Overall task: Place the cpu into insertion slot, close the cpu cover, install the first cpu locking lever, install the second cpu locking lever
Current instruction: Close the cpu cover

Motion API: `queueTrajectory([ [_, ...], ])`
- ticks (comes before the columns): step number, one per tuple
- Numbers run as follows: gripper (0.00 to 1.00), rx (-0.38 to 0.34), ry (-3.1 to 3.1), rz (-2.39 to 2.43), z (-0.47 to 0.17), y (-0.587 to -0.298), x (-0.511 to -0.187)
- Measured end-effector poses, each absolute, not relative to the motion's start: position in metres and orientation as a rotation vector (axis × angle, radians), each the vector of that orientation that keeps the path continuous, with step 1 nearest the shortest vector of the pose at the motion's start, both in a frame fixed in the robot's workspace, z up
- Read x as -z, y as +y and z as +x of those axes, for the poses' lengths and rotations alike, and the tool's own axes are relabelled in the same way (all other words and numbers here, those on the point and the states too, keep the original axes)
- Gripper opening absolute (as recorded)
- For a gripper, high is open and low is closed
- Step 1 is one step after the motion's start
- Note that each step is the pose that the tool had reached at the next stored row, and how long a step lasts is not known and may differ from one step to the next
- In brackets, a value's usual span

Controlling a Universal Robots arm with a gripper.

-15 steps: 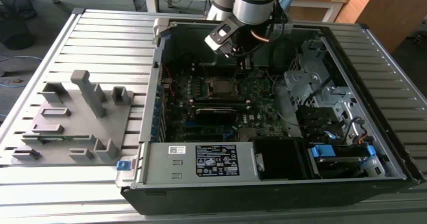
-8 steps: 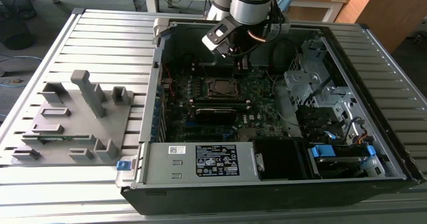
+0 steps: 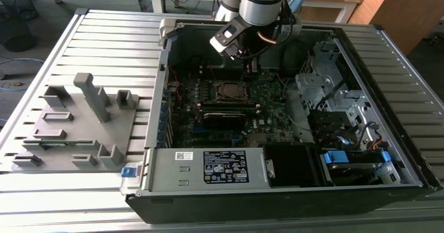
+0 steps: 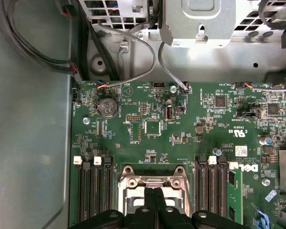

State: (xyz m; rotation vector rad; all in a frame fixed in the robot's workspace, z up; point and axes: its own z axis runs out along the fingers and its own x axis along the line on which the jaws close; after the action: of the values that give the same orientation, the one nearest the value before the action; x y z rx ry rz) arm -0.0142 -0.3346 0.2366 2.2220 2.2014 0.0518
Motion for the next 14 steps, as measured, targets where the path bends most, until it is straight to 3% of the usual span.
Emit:
queueTrajectory([
  [14, 0.11, -0.044, 2.205, 2.226, -0.0143, -0.3346, -0.2365],
])
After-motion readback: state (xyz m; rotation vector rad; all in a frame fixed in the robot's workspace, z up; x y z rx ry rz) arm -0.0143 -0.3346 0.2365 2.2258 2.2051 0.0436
